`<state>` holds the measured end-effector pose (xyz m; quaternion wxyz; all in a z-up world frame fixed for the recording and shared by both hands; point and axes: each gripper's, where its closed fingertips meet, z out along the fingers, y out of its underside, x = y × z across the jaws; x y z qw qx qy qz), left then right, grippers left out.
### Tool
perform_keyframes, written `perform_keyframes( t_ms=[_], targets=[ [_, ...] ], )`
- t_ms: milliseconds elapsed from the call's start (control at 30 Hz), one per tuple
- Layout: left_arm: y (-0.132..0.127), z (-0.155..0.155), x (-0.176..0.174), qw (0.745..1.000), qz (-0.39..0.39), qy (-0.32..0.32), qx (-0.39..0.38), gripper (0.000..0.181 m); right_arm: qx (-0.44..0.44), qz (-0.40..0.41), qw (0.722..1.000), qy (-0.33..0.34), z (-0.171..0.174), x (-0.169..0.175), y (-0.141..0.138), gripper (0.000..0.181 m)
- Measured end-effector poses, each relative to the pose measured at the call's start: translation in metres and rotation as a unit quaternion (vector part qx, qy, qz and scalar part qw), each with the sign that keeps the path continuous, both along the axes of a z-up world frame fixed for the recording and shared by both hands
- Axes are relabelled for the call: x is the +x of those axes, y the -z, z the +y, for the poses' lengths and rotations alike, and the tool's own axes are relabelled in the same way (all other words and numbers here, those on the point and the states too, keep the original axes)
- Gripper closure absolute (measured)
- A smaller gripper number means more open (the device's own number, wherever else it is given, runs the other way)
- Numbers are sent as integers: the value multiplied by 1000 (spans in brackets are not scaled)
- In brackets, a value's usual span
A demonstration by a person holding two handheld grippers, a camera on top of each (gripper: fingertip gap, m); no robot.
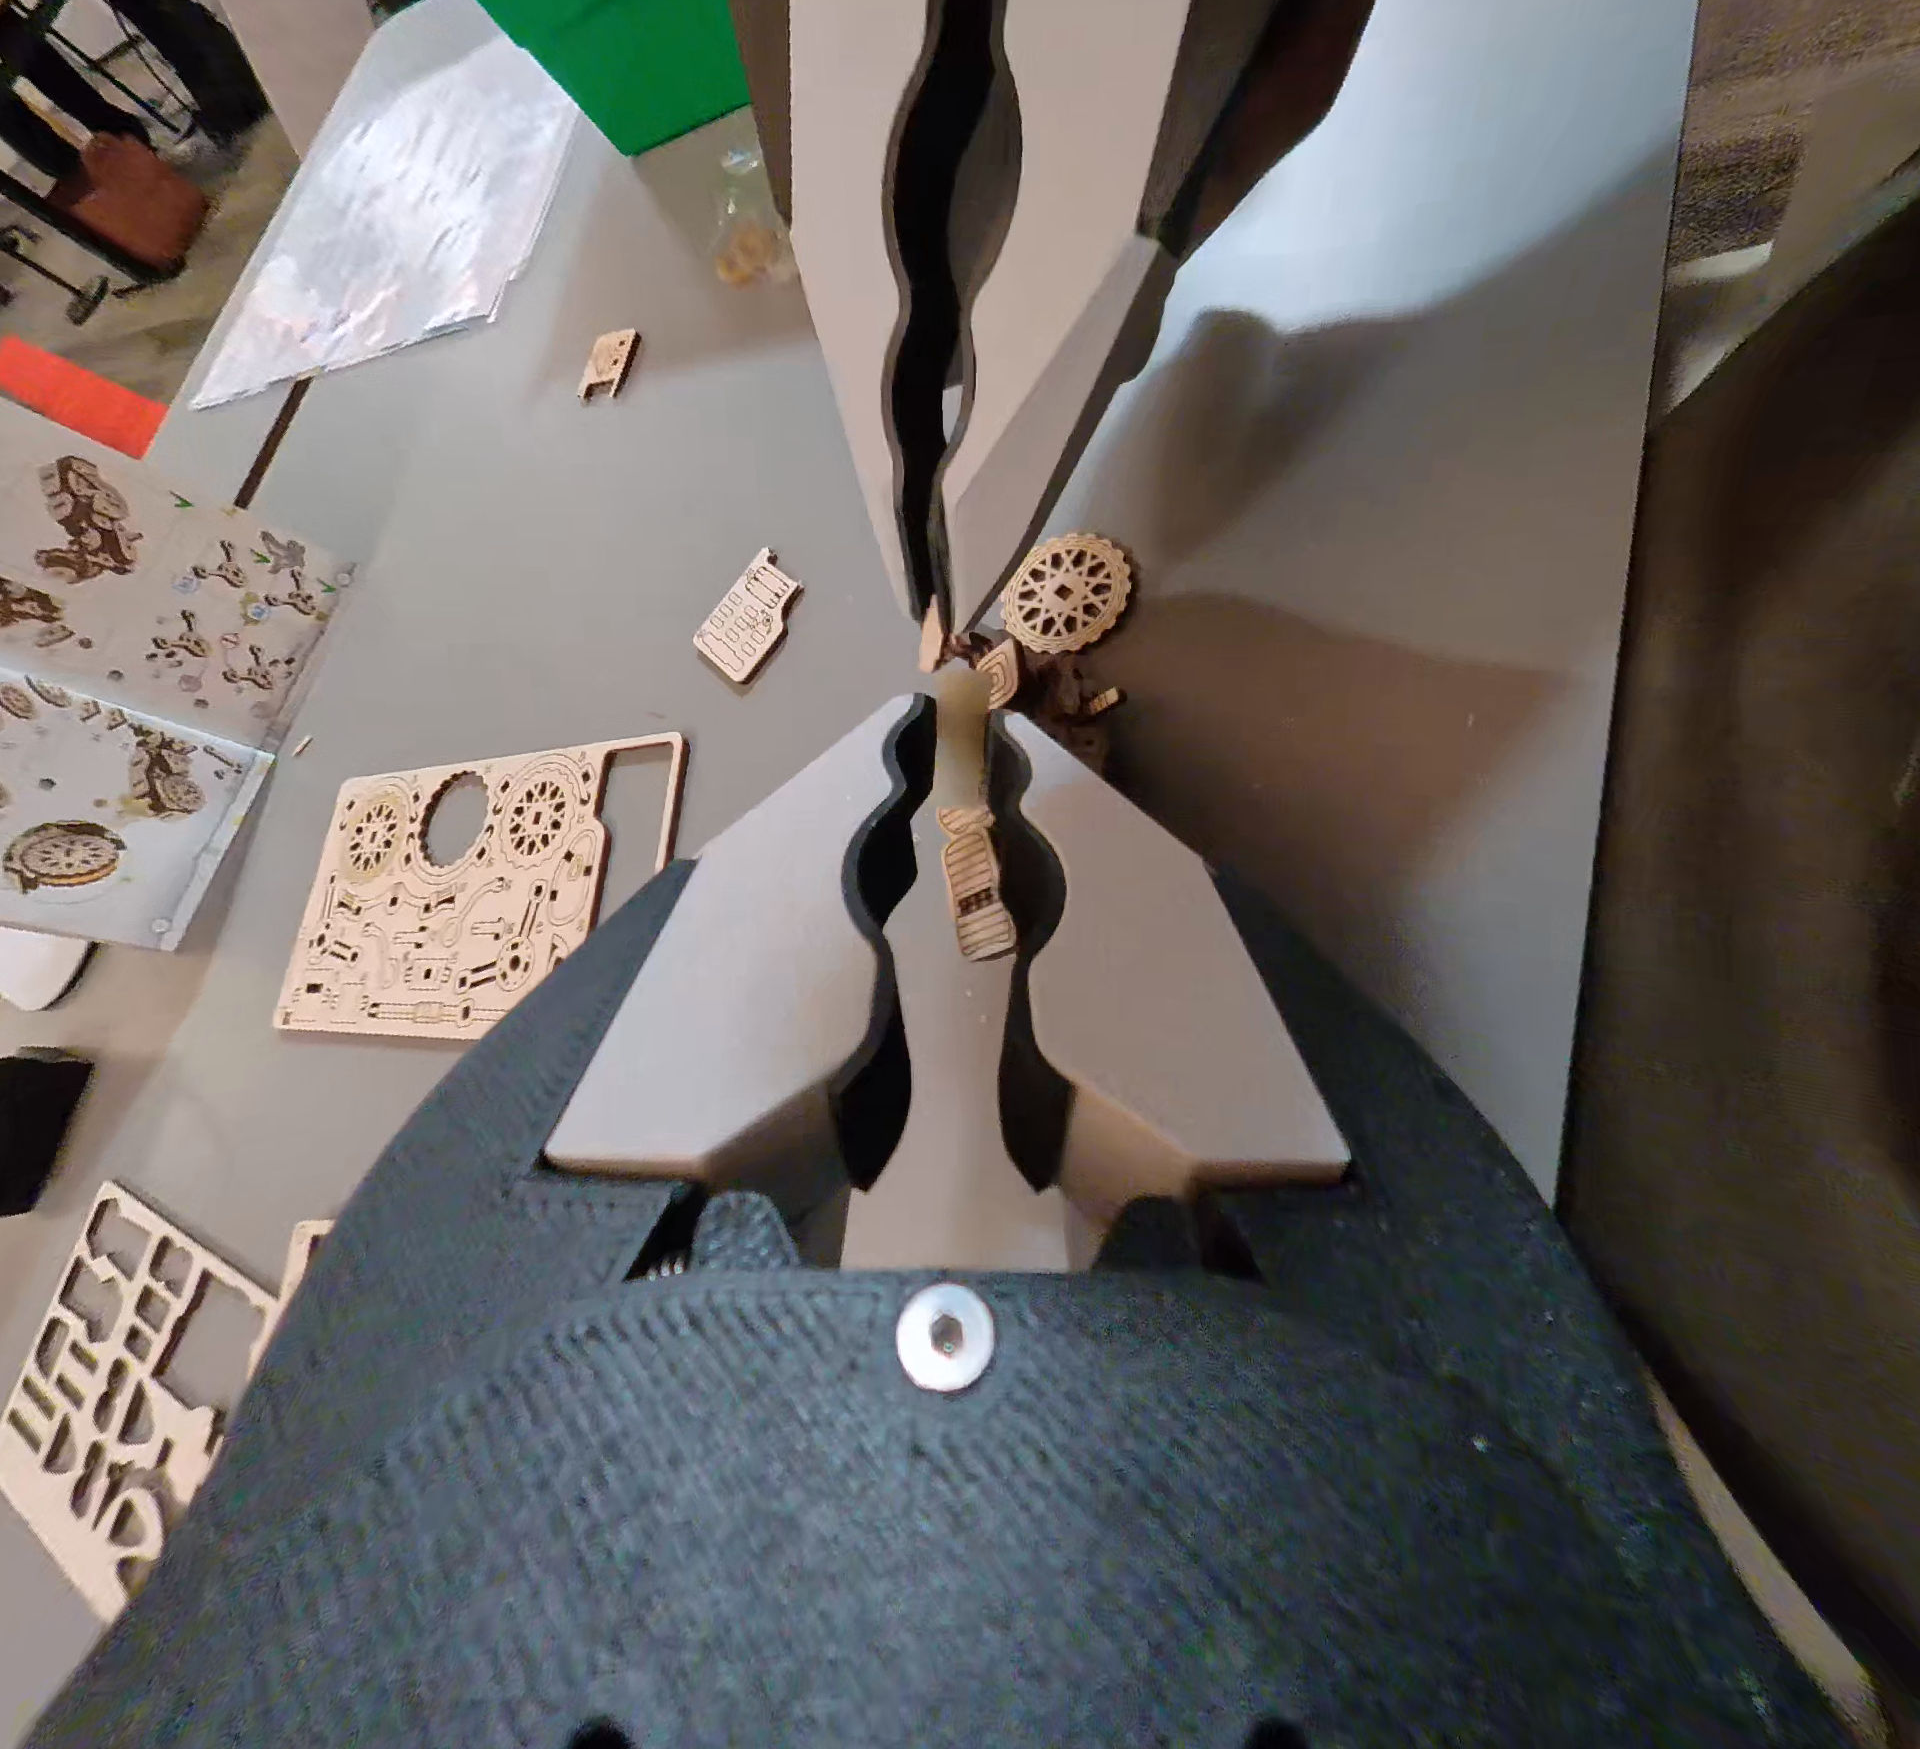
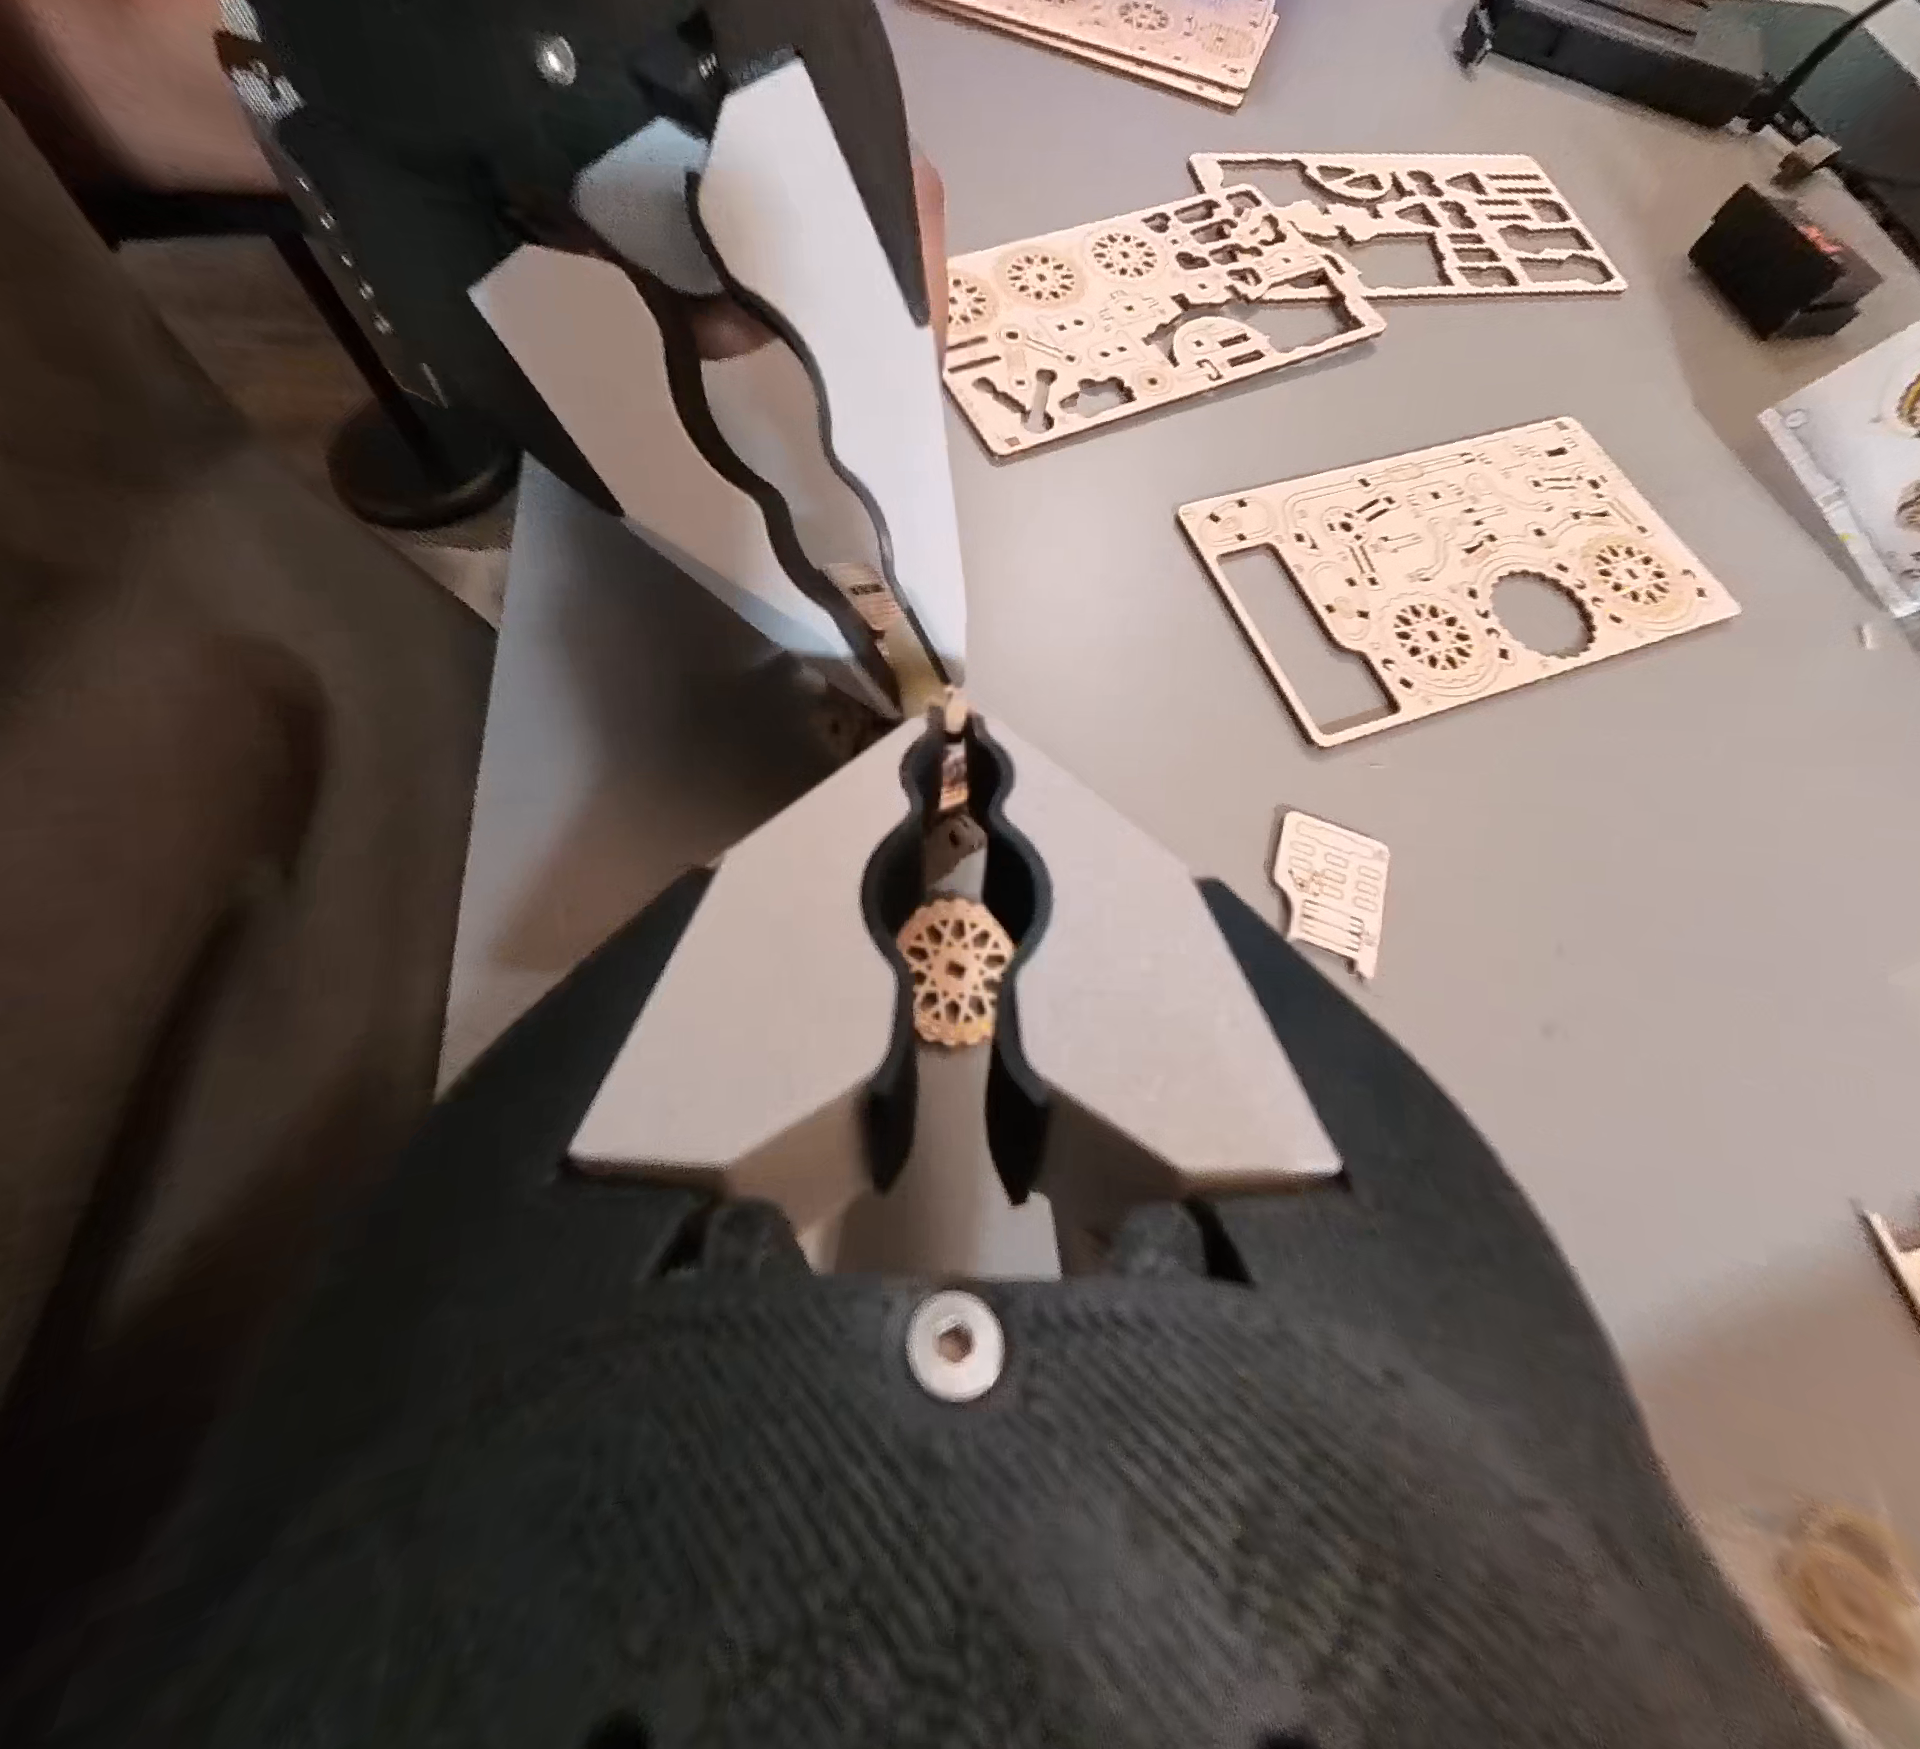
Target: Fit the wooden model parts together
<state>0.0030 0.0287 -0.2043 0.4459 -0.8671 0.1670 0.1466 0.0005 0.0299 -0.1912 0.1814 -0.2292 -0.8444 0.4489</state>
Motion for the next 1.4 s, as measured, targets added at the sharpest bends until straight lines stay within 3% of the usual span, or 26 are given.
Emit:
perform_keyframes(
  t_ms=[200, 800, 1400],
  targets=[
    [-13, -5, 4, 999, -42, 7, 26, 174, 4, 7, 1000, -19, -3, 5, -1, 180],
    [-19, -7, 21, 993, -103, 37, 37, 174, -25, 17, 995, -91, -9, 27, -10, 180],
    [-19, -8, 31, 987, -144, 58, 30, 174, -36, 19, 994, -102, -10, 32, -12, 180]
  ],
)
